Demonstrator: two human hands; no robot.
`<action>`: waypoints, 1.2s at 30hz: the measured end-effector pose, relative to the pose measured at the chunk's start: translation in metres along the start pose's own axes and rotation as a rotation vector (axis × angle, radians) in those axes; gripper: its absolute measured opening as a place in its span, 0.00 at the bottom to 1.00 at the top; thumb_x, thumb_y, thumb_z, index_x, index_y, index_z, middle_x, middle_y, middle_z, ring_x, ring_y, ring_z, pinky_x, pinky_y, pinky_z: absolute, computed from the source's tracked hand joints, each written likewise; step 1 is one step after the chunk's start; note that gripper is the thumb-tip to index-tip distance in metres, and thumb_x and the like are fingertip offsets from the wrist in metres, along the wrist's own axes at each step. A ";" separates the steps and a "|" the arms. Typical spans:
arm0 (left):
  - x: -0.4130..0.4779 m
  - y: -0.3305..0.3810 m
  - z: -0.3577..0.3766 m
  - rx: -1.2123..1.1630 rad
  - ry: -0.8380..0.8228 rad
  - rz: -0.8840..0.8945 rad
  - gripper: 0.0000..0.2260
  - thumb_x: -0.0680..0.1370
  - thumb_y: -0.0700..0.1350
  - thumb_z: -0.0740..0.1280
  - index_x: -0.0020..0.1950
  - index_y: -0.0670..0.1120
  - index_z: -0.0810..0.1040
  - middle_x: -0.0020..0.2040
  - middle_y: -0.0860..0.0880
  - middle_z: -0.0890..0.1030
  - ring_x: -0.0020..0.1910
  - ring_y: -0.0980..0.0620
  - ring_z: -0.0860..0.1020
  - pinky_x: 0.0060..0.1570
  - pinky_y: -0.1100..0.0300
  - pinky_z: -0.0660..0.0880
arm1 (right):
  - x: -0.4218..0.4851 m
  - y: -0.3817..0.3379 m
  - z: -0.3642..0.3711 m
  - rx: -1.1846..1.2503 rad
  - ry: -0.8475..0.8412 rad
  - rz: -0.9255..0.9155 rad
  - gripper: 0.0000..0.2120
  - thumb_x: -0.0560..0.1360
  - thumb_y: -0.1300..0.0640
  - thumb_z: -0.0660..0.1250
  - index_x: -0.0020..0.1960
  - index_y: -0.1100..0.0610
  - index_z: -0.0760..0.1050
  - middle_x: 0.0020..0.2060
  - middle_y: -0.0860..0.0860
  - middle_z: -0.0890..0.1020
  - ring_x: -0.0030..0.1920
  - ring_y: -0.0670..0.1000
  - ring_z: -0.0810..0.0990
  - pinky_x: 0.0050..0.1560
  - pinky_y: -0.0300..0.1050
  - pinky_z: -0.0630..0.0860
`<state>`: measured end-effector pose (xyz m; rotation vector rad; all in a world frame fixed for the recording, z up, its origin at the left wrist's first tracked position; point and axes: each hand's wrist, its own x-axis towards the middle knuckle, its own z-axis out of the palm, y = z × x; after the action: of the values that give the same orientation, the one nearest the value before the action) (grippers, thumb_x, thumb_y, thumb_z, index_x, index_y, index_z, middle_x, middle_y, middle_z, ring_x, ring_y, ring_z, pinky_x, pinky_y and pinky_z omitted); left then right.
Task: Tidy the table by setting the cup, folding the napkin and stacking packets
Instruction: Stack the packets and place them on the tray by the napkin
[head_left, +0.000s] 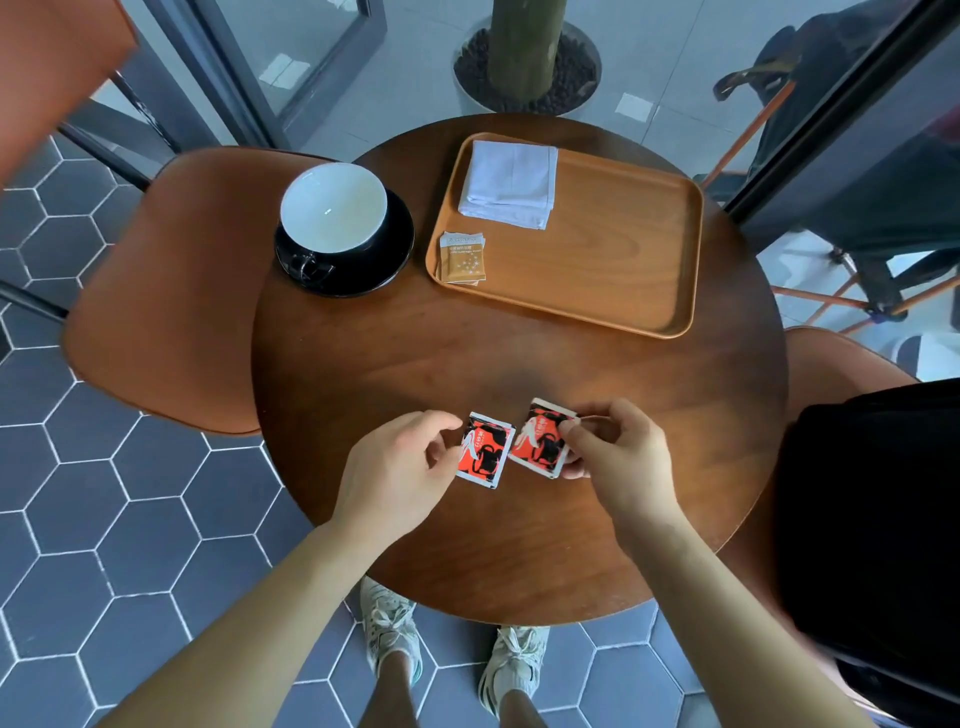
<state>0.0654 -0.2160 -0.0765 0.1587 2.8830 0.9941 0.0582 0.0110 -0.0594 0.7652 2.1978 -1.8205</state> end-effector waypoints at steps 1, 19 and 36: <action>-0.002 -0.003 -0.001 -0.001 0.020 0.001 0.11 0.74 0.43 0.75 0.55 0.48 0.83 0.39 0.54 0.80 0.35 0.55 0.75 0.35 0.52 0.80 | -0.001 0.000 0.006 -0.010 -0.033 -0.011 0.08 0.74 0.67 0.71 0.46 0.54 0.80 0.36 0.58 0.85 0.31 0.51 0.84 0.30 0.43 0.80; -0.021 -0.031 0.013 0.248 0.024 0.243 0.19 0.78 0.55 0.67 0.66 0.48 0.79 0.72 0.42 0.72 0.75 0.41 0.66 0.76 0.38 0.58 | -0.026 0.015 0.035 -0.716 0.007 -0.394 0.17 0.73 0.57 0.74 0.61 0.54 0.81 0.48 0.49 0.81 0.42 0.54 0.81 0.42 0.51 0.79; -0.033 0.033 0.030 0.167 0.150 -0.162 0.15 0.74 0.47 0.72 0.60 0.48 0.82 0.55 0.48 0.77 0.57 0.43 0.72 0.51 0.47 0.70 | -0.029 0.010 0.052 -0.679 0.024 -0.222 0.14 0.72 0.49 0.72 0.56 0.48 0.78 0.35 0.45 0.82 0.40 0.53 0.82 0.42 0.49 0.79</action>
<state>0.1041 -0.1759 -0.0776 -0.1433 3.0528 0.7684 0.0791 -0.0456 -0.0670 0.4063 2.7430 -0.9942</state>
